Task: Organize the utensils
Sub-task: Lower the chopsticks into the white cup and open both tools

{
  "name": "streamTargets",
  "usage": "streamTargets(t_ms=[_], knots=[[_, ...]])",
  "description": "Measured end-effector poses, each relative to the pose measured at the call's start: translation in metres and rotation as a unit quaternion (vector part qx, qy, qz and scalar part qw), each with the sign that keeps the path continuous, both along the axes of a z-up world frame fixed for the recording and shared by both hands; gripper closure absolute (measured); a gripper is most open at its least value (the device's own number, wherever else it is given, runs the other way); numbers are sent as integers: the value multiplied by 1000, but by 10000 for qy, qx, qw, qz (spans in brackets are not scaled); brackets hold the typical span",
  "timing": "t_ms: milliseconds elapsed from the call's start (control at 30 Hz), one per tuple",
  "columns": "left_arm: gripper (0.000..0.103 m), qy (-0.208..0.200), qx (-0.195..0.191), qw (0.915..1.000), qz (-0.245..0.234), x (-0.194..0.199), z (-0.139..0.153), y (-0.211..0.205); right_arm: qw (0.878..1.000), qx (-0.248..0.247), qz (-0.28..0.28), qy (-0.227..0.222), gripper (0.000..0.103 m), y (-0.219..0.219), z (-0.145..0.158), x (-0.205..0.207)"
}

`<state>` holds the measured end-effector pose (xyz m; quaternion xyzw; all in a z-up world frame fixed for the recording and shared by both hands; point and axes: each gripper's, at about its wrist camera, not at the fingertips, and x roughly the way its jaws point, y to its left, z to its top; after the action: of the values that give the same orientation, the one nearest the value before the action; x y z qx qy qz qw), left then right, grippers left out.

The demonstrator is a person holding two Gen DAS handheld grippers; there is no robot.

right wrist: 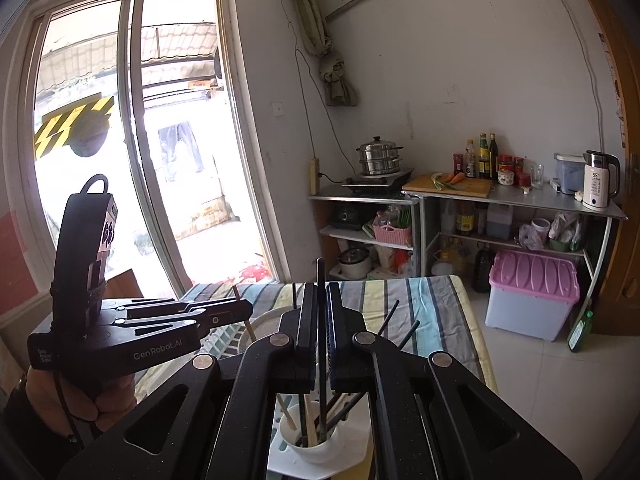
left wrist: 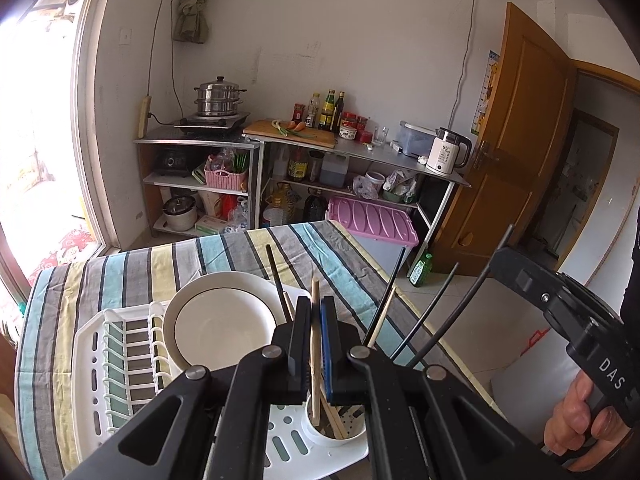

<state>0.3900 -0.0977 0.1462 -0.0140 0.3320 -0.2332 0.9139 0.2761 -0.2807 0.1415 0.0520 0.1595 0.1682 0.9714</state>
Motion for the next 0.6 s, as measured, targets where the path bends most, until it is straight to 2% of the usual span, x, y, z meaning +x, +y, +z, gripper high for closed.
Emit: streamTargets(t_ms=[233,600], knots=[[99,251,77,9996,52,17,-30,-1,9995,-2,-76,322,99,-8,-22,18],[98,235,158,9996,99,24,-40,-7,9986,56,-172,503,99,-20,-28,26]])
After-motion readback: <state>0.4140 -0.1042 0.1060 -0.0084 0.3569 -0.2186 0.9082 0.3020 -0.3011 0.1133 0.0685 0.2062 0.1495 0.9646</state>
